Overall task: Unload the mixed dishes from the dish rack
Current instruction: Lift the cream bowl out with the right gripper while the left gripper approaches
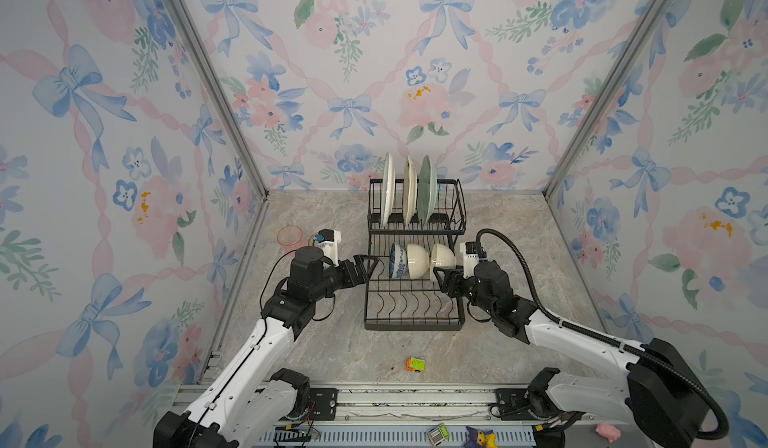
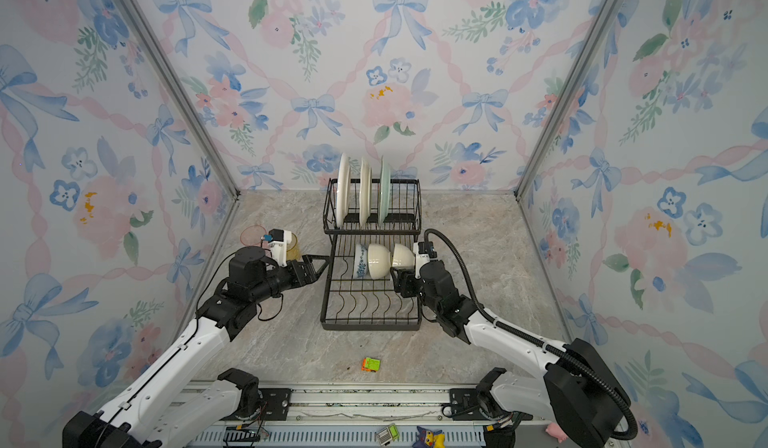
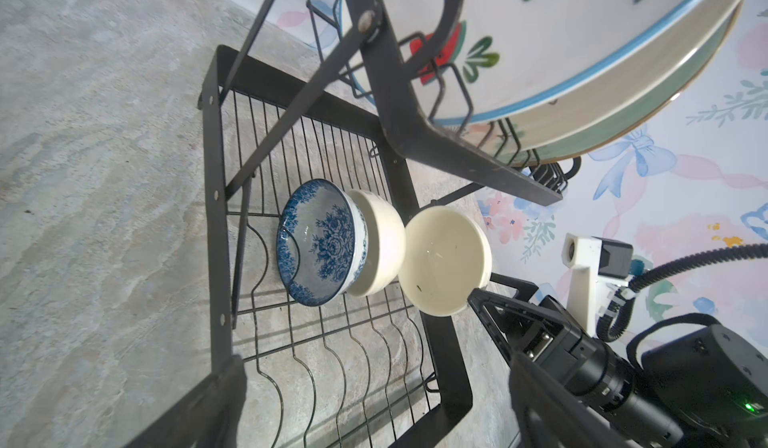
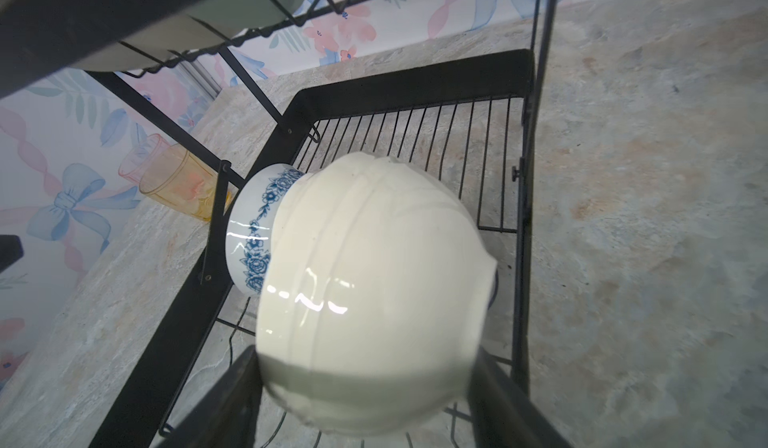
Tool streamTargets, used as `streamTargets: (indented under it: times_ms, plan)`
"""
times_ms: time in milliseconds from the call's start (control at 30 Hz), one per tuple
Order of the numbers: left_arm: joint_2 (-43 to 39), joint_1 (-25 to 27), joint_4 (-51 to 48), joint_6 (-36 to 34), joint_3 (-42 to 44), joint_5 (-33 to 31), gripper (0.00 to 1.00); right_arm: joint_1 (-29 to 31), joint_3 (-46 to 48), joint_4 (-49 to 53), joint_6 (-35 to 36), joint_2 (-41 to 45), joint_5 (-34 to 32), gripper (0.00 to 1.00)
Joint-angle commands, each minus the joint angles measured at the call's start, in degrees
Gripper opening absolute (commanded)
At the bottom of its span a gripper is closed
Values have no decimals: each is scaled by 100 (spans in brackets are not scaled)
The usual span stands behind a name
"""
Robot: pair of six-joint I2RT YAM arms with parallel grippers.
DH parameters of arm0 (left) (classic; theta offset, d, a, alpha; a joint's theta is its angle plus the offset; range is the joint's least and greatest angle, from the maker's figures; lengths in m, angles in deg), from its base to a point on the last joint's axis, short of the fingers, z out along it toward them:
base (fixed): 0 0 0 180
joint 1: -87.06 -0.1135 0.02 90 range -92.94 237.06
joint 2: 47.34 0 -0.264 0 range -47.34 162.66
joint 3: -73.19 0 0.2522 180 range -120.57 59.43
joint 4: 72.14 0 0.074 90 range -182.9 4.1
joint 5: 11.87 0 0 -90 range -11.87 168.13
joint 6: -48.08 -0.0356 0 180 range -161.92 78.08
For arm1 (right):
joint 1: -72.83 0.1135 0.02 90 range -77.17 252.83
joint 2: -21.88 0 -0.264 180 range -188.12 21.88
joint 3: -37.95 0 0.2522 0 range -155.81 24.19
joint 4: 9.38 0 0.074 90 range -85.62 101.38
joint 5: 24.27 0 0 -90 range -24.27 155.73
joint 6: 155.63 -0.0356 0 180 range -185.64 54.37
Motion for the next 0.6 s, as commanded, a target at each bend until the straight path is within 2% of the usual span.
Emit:
streamTargets:
  times_ms: [0,200,567]
  plan:
    - [190,197,238,131,4,156,98,43,-79,-434,-446,290,303,61]
    - [488,470,615,265,4,162,98,61,-109,-530,-824,526,437,62]
    - [1099,615,1405,592,-23,435,98,127,-164,-603,-1076,805,595,62]
